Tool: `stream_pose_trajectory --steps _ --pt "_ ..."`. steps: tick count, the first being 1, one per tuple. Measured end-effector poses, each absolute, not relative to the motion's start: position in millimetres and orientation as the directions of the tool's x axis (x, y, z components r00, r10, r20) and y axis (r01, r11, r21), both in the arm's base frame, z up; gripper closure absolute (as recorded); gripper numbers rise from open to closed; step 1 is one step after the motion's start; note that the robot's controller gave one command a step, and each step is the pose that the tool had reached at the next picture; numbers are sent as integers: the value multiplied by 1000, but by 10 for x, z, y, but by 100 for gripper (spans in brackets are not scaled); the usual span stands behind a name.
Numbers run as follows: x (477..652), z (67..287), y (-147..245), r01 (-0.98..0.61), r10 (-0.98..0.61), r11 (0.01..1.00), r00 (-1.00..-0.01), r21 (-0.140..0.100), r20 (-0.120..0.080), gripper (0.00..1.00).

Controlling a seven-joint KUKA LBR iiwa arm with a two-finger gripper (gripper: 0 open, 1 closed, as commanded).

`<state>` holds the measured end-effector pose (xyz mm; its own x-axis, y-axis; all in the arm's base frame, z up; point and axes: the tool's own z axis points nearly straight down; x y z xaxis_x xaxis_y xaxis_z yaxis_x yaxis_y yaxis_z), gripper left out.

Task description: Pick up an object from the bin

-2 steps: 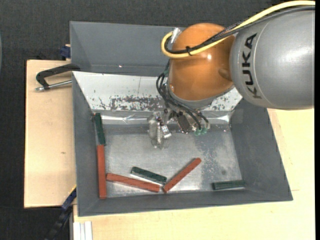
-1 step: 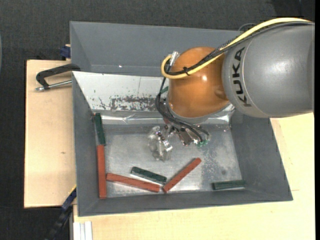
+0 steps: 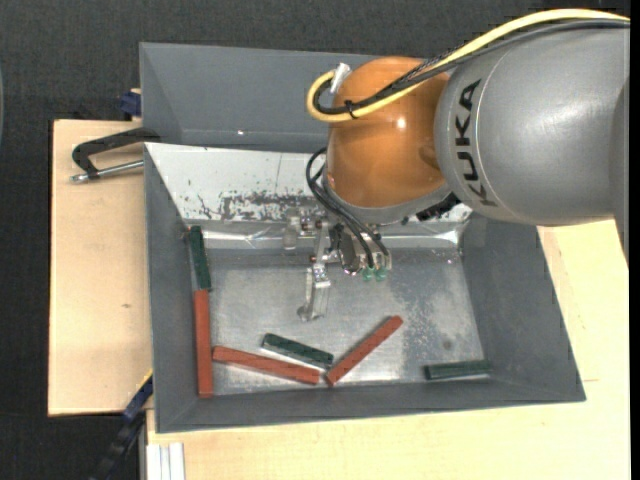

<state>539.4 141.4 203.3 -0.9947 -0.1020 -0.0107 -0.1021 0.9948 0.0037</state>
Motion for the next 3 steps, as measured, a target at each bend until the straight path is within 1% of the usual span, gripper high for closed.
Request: stream_pose_trajectory --steps 1,2,3 --pt "5387 2008 1401 -101 -101 995 -995 2 -6 0" --pt "5442 1707 916 -79 -79 997 -997 3 -5 0" --pt "5623 1590 608 -23 -23 1000 -1000 -1 -2 0"
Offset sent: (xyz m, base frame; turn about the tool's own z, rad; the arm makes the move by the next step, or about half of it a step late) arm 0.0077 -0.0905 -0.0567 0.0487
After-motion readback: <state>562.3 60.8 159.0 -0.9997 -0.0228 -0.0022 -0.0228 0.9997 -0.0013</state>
